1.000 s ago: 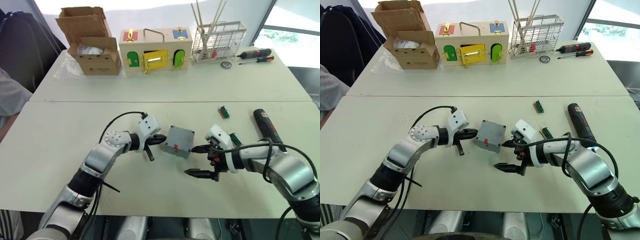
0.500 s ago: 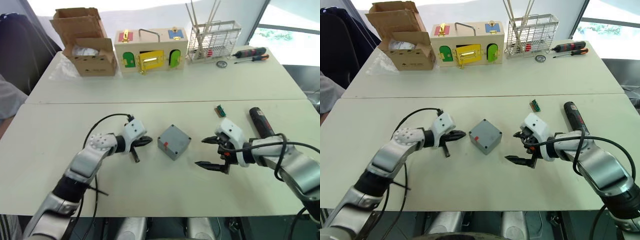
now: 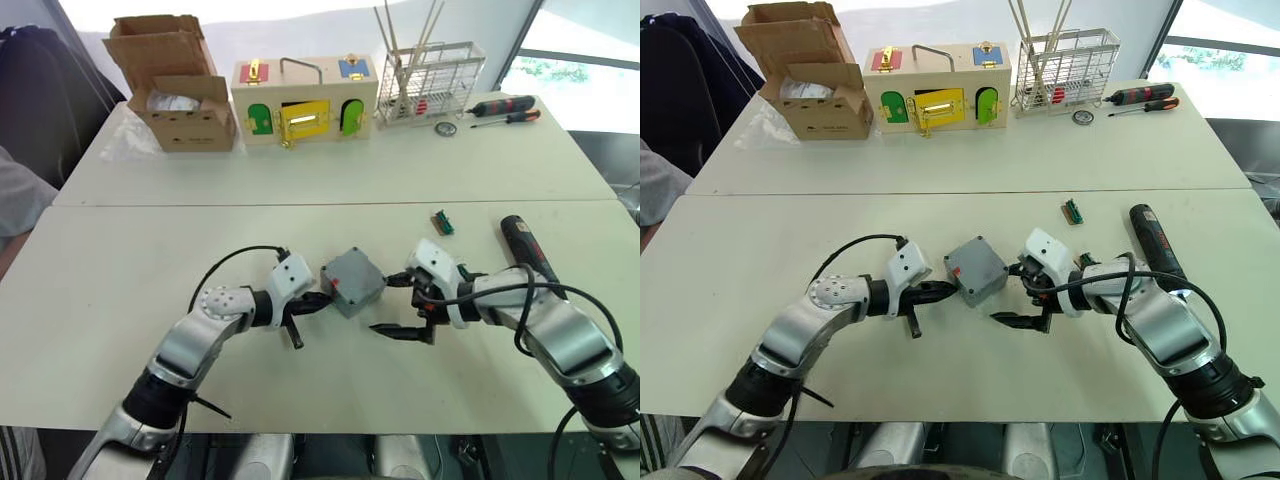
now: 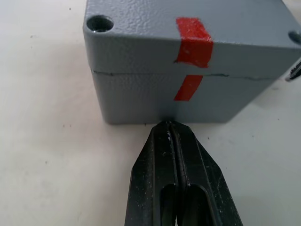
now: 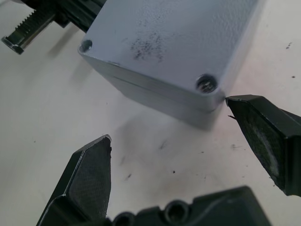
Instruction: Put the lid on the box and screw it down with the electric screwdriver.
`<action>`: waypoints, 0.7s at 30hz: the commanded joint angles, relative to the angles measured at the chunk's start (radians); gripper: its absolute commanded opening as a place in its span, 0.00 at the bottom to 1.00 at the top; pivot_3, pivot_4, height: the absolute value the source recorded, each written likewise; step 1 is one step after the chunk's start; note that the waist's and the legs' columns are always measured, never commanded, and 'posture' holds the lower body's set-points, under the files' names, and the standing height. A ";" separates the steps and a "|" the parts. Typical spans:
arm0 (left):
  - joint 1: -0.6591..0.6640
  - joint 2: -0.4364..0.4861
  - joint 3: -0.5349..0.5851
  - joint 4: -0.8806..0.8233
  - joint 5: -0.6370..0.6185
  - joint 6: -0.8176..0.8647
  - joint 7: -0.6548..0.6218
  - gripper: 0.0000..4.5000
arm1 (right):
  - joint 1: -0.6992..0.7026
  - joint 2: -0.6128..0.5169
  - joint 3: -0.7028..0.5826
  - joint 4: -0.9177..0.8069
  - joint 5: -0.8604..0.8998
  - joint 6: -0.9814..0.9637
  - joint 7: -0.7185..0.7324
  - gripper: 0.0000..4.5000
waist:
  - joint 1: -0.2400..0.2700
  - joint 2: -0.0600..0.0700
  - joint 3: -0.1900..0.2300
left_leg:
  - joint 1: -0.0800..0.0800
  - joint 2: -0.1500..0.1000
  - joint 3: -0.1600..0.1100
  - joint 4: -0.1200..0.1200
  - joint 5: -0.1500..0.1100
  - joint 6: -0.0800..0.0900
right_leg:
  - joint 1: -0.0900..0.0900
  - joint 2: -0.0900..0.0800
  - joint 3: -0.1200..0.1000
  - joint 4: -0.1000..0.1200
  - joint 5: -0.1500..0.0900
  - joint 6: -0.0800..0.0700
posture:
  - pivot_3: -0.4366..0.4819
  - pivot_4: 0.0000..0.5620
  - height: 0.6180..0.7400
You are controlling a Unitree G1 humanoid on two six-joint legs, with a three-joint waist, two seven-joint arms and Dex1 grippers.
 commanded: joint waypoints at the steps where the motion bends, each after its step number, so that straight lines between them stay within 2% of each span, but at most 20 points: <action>1: -0.042 -0.009 0.004 0.039 0.020 -0.054 0.000 0.00 | 0.014 0.013 -0.013 -0.083 0.026 0.032 -0.011 0.99 | 0.000 0.000 0.000 | 0.000 0.000 0.000 0.000 0.000 0.000 | 0.000 0.000 0.000 0.000 0.000 0.000 | 0.48 0.27 1.00; 10: -0.079 -0.018 -0.001 0.106 0.040 -0.103 -0.003 0.00 | 0.033 0.032 -0.024 -0.125 0.033 0.089 -0.046 0.99 | -0.001 0.000 0.000 | 0.000 0.000 0.000 0.000 0.000 0.000 | 0.000 0.000 0.000 0.000 0.000 0.000 | 0.48 0.27 1.00; 15: -0.054 0.006 0.003 0.078 0.046 -0.102 -0.013 0.00 | 0.037 0.010 -0.066 -0.118 0.028 0.098 -0.068 0.99 | -0.002 0.000 0.000 | 0.000 0.000 0.000 0.000 0.000 0.000 | 0.000 0.000 0.000 0.000 0.000 0.000 | 0.48 0.27 1.00; 18: -0.018 0.078 0.058 -0.009 0.018 -0.065 -0.038 0.00 | 0.093 -0.014 -0.284 -0.147 0.074 0.164 -0.122 0.99 | -0.001 0.000 0.000 | 0.000 0.000 0.000 0.000 0.000 0.000 | 0.000 0.000 0.000 0.000 0.000 0.000 | 0.48 0.27 1.00; 21: 0.013 0.117 0.154 -0.105 -0.072 -0.005 -0.050 0.00 | 0.155 0.018 -0.531 -0.195 0.191 0.213 -0.127 0.99 | 0.000 0.000 0.000 | -0.001 0.000 0.000 0.000 0.000 0.000 | -0.001 0.000 0.000 0.000 0.000 0.000 | 0.48 0.27 1.00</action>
